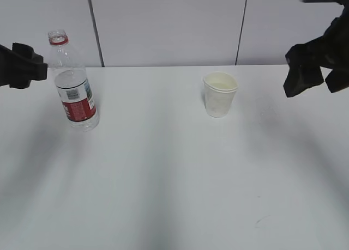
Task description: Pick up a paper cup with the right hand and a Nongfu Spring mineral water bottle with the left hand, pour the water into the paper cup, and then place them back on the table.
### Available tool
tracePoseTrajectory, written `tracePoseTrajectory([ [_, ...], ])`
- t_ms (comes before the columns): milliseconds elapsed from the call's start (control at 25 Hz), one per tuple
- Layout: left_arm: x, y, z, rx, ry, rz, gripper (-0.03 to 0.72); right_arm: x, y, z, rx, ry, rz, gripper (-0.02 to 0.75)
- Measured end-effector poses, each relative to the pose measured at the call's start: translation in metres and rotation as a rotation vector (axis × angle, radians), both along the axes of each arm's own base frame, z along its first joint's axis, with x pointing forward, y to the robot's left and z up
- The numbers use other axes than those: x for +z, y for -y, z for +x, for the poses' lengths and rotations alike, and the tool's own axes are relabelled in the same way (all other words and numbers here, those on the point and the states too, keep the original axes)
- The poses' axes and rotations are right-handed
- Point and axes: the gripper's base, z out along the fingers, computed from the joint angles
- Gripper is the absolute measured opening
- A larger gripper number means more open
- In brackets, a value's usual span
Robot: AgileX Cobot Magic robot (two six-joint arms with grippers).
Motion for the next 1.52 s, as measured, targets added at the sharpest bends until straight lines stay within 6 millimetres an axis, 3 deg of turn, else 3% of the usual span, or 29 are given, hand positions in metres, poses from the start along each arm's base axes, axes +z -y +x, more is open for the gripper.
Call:
tracePoseTrajectory([
  [480,0.013,-0.011,-0.008,0.069,0.046,0.025,0.490,-0.003,0.002,-0.019,0.000,-0.195,-0.023,0.590],
  [800,0.015,-0.012,-0.010,0.070,0.055,0.021,0.490,0.034,0.010,-0.049,0.002,-0.061,-0.008,0.589],
  [1000,0.018,-0.013,-0.011,0.071,0.065,0.016,0.490,0.053,0.020,-0.086,0.002,0.032,-0.008,0.589],
  [1520,0.019,-0.013,-0.012,0.072,0.071,0.014,0.489,0.053,0.048,-0.210,0.047,0.270,0.010,0.589],
])
